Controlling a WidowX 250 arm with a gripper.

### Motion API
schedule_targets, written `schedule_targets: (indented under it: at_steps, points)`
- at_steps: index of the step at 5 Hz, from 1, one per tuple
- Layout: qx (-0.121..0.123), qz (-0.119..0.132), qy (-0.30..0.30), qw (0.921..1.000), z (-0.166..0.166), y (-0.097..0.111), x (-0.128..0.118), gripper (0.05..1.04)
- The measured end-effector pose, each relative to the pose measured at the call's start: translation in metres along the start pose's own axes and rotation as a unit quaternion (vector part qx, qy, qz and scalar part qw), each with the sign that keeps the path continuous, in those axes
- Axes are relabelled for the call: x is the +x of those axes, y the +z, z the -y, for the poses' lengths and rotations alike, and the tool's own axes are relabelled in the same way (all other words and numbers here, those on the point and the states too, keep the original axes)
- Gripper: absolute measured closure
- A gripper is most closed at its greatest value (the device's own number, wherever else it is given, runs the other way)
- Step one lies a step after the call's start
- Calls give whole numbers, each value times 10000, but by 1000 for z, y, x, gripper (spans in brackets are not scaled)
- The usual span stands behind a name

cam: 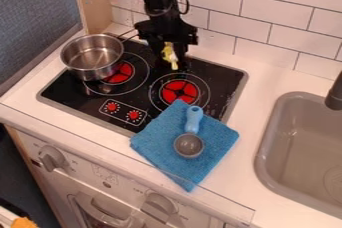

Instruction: Move the yellow object to the bottom of the burner

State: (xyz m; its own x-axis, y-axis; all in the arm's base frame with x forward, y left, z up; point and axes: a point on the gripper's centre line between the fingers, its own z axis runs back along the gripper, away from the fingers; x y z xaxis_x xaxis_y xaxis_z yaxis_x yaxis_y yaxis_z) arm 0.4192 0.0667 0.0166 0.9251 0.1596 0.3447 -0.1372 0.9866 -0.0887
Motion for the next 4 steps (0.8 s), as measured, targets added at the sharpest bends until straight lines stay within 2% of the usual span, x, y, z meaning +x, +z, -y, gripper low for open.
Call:
schedule_targets:
  at_steps: [1, 2, 3, 4]
  points:
    - [23, -25, 138, 9999, -1, 0, -1, 449]
    - [-11, -42, 317, 9995, 0, -2, -6, 163]
    - [-28, -86, 313, 9995, 0, -2, -7, 81]
    - [-87, -109, 382, 9992, -4, 5, -7, 83]
